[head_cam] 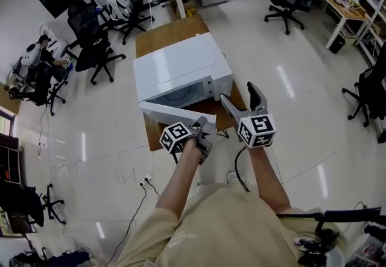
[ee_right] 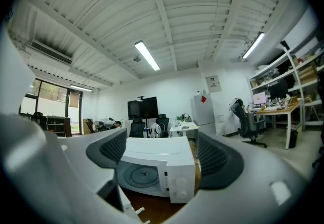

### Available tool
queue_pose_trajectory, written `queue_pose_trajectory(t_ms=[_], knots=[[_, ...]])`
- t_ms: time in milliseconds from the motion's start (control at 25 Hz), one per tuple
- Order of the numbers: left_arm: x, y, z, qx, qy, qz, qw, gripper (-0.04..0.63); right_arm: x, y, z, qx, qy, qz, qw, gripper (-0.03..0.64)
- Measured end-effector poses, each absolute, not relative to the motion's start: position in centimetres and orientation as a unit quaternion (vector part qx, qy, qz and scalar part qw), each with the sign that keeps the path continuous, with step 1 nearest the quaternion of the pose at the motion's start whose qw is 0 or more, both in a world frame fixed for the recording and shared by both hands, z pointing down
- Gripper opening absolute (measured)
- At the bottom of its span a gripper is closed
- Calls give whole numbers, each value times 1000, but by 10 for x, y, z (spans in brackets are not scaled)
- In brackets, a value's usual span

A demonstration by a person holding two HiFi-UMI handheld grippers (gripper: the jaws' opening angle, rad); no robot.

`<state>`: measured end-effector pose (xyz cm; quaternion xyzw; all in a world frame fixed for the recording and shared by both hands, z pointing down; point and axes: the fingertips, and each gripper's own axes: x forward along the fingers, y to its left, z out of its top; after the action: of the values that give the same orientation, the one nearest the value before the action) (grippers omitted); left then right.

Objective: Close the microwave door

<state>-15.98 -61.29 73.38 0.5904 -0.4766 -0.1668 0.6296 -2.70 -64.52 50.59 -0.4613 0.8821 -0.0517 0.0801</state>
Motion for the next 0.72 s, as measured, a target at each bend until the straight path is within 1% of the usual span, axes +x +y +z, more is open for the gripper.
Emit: queue_pose_trajectory(t_ms=[160, 480, 720], knots=[[-153, -644, 731, 551, -493, -204, 642, 147, -15, -646, 501, -469, 879, -46, 71, 422], [-153, -696, 728, 519, -498, -237, 654, 146, 7, -651, 498, -491, 867, -49, 69, 420], [-163, -729, 732, 502, -501, -256, 657, 146, 5, -655, 499, -497, 864, -47, 66, 420]])
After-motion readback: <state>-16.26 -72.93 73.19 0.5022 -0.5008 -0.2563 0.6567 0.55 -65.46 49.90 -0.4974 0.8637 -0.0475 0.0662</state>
